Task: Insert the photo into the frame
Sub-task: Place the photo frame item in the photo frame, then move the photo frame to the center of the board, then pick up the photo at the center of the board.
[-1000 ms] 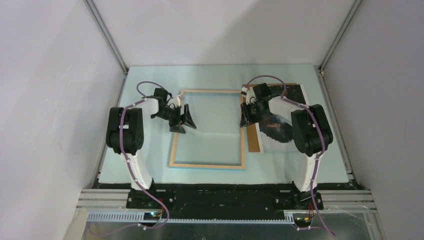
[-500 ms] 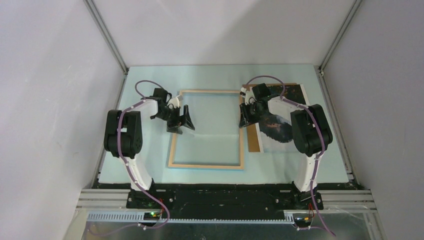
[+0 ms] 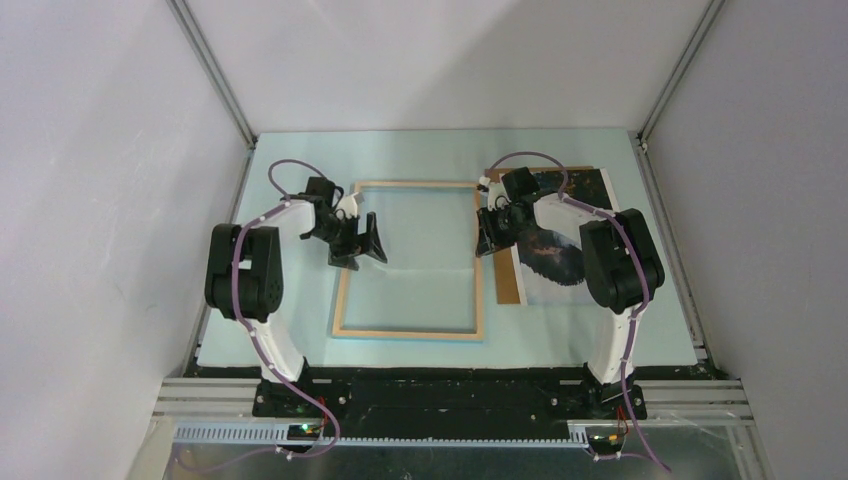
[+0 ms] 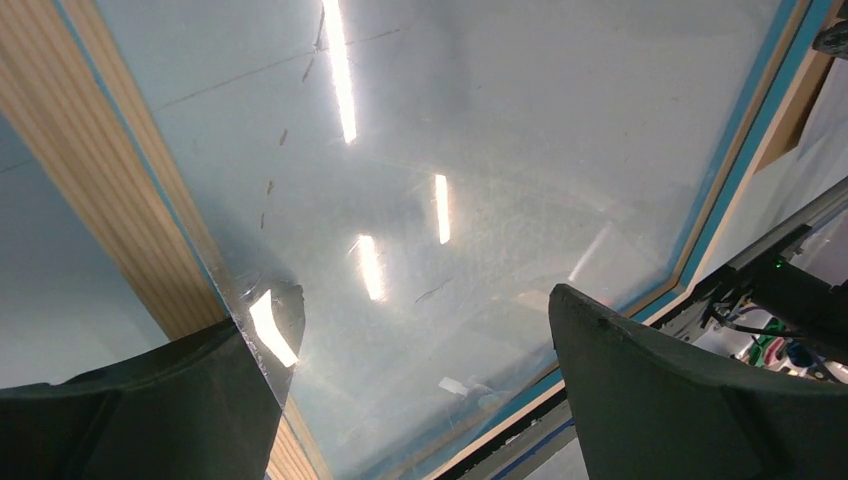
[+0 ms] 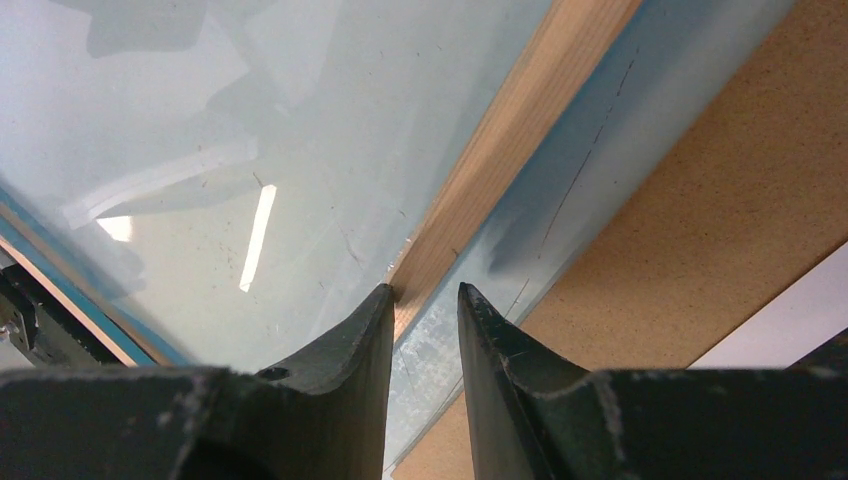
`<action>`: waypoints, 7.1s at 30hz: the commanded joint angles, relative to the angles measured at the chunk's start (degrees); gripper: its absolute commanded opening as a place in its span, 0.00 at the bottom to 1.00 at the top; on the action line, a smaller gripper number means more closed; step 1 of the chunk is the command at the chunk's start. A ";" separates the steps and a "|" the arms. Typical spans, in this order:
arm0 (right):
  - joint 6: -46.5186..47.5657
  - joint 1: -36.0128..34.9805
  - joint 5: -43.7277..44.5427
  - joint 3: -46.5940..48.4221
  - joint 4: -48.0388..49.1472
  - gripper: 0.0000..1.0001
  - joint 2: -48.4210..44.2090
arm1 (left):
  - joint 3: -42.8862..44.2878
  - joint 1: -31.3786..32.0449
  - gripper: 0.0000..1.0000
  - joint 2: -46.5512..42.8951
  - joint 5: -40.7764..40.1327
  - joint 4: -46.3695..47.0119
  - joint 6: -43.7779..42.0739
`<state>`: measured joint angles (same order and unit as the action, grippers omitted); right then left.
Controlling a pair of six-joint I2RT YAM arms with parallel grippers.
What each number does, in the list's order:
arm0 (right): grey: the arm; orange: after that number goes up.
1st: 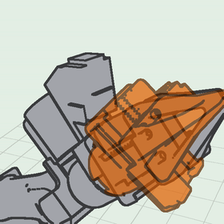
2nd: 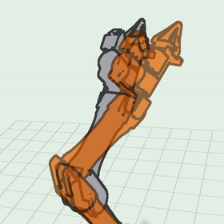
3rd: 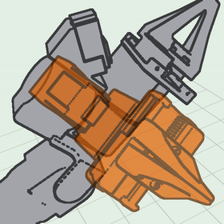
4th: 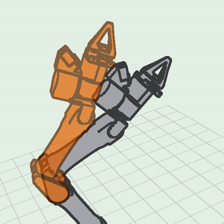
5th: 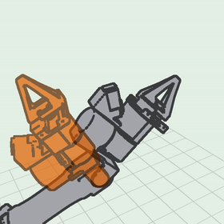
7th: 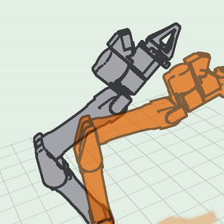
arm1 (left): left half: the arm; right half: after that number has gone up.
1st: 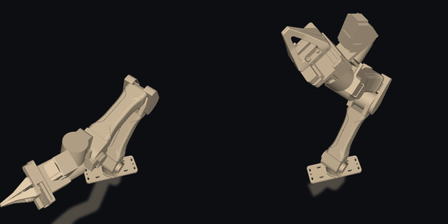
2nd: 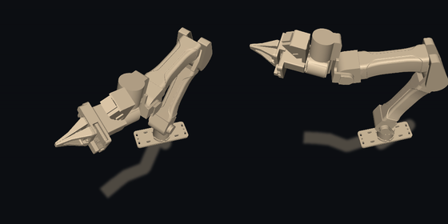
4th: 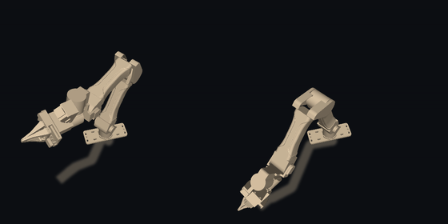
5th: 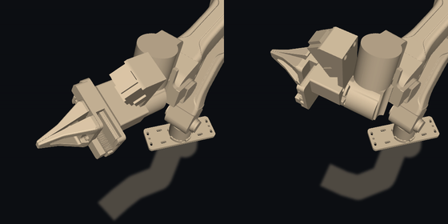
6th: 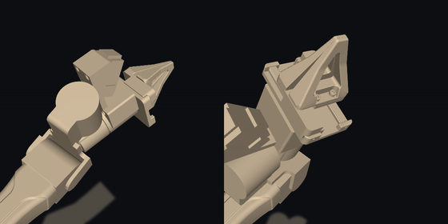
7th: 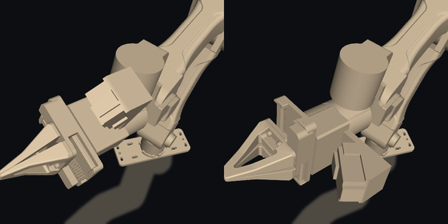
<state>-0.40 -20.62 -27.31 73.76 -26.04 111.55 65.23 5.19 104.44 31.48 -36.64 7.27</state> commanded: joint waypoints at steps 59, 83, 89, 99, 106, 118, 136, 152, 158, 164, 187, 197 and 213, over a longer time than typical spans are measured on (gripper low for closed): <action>-2.07 -5.24 2.09 7.45 -2.80 0.43 5.67 | 0.55 -0.18 1.00 -6.19 -9.49 -6.48 -4.37; -1.41 -0.23 5.55 7.39 -4.79 0.16 5.44 | 3.51 4.11 1.00 -0.84 -0.11 -5.33 -3.58; -0.86 0.09 6.72 7.39 -5.33 0.15 5.65 | 4.17 5.33 1.00 -0.32 -0.27 -5.25 -2.82; -0.73 0.36 6.51 7.20 -5.42 0.14 5.63 | 2.98 5.45 1.00 -3.02 -7.45 -5.84 -2.39; -0.52 0.32 6.76 7.20 -5.56 0.13 5.52 | 2.21 5.52 1.00 -5.09 -9.84 -6.62 -3.35; -0.54 0.23 6.75 7.10 -5.56 0.14 5.38 | 1.81 5.47 1.00 -7.25 -11.61 -7.27 -4.39; -0.64 0.23 6.20 6.84 -5.25 0.15 5.39 | 2.01 5.46 1.00 -10.69 -14.45 -8.24 -6.40; -0.99 0.10 6.24 6.80 -5.63 0.46 2.58 | 4.46 0.68 1.00 -11.83 -16.51 -7.31 -7.18; -0.87 -0.41 5.88 6.84 -5.77 0.49 1.93 | 6.04 -0.39 0.98 -7.35 -16.98 -5.56 -6.70; -1.22 -0.83 4.85 6.77 -5.58 0.50 2.74 | 7.60 -0.44 0.95 -3.41 -15.59 -4.97 -5.73; -4.30 -4.15 -2.53 12.85 -3.69 0.47 8.91 | 9.44 -4.63 0.53 4.09 -8.84 -3.45 -4.90; -4.57 -4.84 -4.38 17.71 -3.72 0.47 11.40 | 12.80 -7.81 0.53 5.71 -9.10 -3.48 -4.60; -0.59 0.82 4.84 15.45 -7.69 0.85 -0.16 | 14.29 -8.77 0.92 -1.33 -16.86 -3.32 -4.27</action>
<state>-3.60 -22.09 -26.15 89.58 -32.49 119.22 77.30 -3.05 109.82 18.48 -41.06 3.03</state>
